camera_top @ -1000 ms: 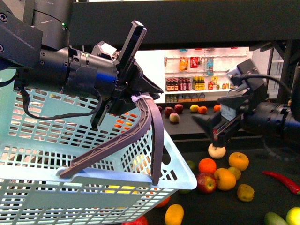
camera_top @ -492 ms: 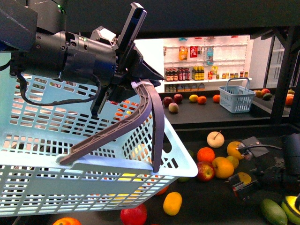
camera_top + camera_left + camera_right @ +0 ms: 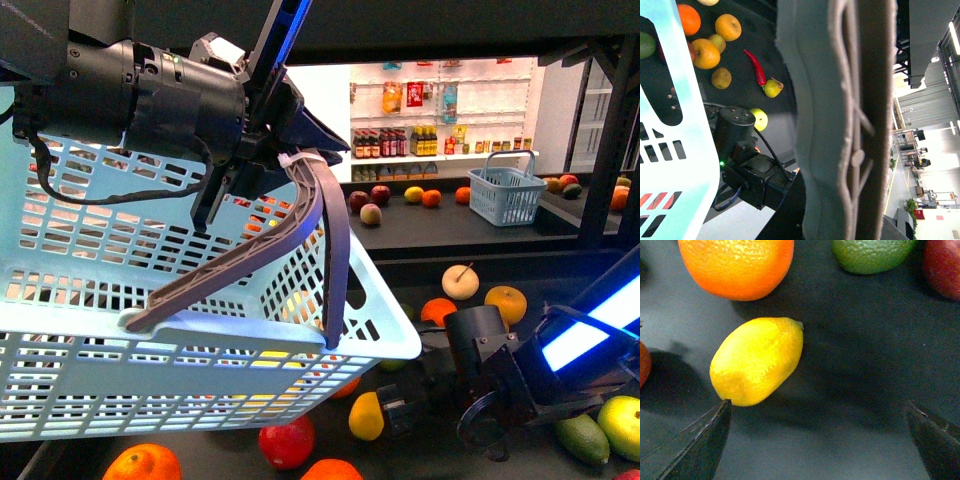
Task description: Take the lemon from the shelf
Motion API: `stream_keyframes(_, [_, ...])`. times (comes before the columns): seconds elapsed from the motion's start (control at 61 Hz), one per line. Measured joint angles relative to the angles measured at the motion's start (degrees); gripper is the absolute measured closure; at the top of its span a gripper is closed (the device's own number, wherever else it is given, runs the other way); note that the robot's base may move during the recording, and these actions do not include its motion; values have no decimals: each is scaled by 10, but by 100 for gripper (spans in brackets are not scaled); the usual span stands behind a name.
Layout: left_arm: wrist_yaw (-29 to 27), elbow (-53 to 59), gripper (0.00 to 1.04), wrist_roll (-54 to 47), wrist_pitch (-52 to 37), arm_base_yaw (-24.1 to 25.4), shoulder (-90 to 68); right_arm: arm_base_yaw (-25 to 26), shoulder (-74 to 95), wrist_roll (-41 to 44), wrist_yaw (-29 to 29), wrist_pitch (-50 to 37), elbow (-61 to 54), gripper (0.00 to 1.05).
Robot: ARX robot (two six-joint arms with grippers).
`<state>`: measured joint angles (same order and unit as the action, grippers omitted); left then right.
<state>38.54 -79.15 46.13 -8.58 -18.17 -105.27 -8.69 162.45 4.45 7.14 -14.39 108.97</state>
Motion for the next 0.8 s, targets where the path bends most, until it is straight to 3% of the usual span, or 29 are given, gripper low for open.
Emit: stream_keyframes(0.803, [0, 0, 97, 0, 0, 0, 0, -54, 210, -51, -41, 185, 348, 2])
